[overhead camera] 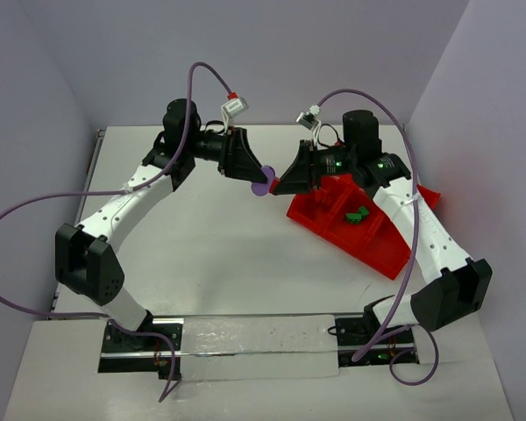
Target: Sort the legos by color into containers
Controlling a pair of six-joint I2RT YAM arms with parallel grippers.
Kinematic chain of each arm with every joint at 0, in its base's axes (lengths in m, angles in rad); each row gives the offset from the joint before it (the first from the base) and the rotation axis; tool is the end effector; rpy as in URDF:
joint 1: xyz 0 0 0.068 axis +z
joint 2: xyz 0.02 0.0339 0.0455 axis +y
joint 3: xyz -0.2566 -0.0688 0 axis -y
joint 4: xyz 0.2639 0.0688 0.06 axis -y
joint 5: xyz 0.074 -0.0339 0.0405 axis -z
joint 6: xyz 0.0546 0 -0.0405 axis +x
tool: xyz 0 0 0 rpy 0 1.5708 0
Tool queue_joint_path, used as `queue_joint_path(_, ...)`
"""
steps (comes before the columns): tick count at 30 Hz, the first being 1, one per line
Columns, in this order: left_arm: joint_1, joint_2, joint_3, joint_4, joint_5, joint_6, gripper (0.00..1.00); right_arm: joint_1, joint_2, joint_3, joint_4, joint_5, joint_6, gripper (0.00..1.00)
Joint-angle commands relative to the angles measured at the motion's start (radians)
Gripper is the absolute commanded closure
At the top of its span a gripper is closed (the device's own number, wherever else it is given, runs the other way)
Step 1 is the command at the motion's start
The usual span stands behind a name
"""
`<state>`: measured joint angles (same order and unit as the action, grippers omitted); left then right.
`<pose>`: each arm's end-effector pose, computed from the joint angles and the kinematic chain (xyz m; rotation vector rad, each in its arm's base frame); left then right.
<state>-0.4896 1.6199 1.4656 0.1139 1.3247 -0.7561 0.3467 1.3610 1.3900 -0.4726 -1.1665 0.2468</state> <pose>0.3191 -0.2301 0.3850 0.9769 1.7481 -1.9133 0.2791 0.1542 0.3911 -0.8778 1.8405 1.5354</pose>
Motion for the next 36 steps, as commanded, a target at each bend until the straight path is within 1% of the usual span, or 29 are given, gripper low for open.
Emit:
queue_joint_path(1,-0.004,0.008,0.058,-0.028,-0.004,0.033,0.94,0.011,-0.008,0.041,0.002,-0.002,-0.021,1.0)
queue_joint_path(2,-0.002,0.007,0.061,-0.049,-0.004,0.045,1.0,0.012,-0.011,0.036,0.002,-0.002,-0.023,1.0)
queue_joint_path(5,0.013,-0.004,0.053,-0.052,-0.008,0.057,1.0,0.01,-0.016,0.027,-0.012,-0.002,-0.039,1.0)
queue_joint_path(7,0.033,-0.028,0.022,-0.01,0.0,0.042,1.0,0.006,-0.022,0.022,-0.043,0.003,-0.066,1.0)
queue_joint_path(10,0.095,-0.065,-0.045,0.068,0.017,-0.014,1.0,-0.018,-0.026,0.003,-0.105,0.019,-0.124,1.0)
queue_joint_path(11,0.112,-0.072,-0.048,0.068,0.02,-0.014,1.0,-0.026,-0.033,-0.007,-0.115,0.022,-0.13,1.0)
queue_joint_path(12,0.128,-0.078,-0.049,0.058,0.021,-0.009,1.0,-0.034,-0.041,-0.02,-0.122,0.025,-0.135,1.0)
queue_joint_path(14,0.156,-0.08,-0.035,-0.025,0.013,0.029,1.0,-0.053,-0.054,-0.045,-0.129,0.043,-0.141,1.0)
queue_joint_path(16,0.176,-0.078,0.001,-0.143,0.002,0.115,1.0,-0.077,-0.061,-0.065,-0.162,0.092,-0.157,1.0)
queue_joint_path(17,0.183,-0.081,0.009,-0.176,-0.005,0.138,1.0,-0.086,-0.062,-0.07,-0.179,0.119,-0.162,1.0)
queue_joint_path(19,0.196,-0.089,0.0,-0.169,-0.01,0.133,1.0,-0.106,-0.064,-0.081,-0.202,0.212,-0.161,1.0)
queue_joint_path(21,0.202,-0.085,-0.001,-0.165,-0.061,0.116,1.0,-0.127,-0.072,-0.092,-0.203,0.35,-0.117,1.0)
queue_joint_path(22,0.203,-0.076,0.01,-0.189,-0.103,0.118,1.0,-0.133,-0.072,-0.097,-0.204,0.458,-0.096,1.0)
queue_joint_path(23,0.203,-0.064,0.027,-0.227,-0.142,0.128,1.0,-0.137,-0.069,-0.105,-0.207,0.612,-0.062,1.0)
queue_joint_path(25,0.201,-0.019,0.072,-0.326,-0.211,0.151,1.0,-0.142,-0.041,-0.12,-0.218,0.833,-0.005,1.0)
queue_joint_path(26,0.2,-0.009,0.083,-0.351,-0.225,0.156,1.0,-0.145,-0.031,-0.131,-0.218,0.913,0.002,1.0)
queue_joint_path(27,0.201,-0.003,0.093,-0.381,-0.252,0.167,1.0,-0.15,-0.021,-0.139,-0.208,0.95,0.009,1.0)
queue_joint_path(30,0.2,-0.004,0.107,-0.439,-0.331,0.187,1.0,-0.161,-0.001,-0.152,-0.176,0.997,0.028,1.0)
queue_joint_path(32,0.2,-0.005,0.12,-0.477,-0.398,0.196,1.0,-0.163,0.026,-0.144,-0.156,1.057,0.037,1.0)
queue_joint_path(34,0.195,0.001,0.127,-0.5,-0.462,0.188,1.0,-0.163,0.066,-0.131,-0.144,1.082,0.035,1.0)
queue_joint_path(36,0.188,0.017,0.146,-0.526,-0.525,0.182,1.0,-0.161,0.106,-0.116,-0.133,1.109,0.037,0.96)
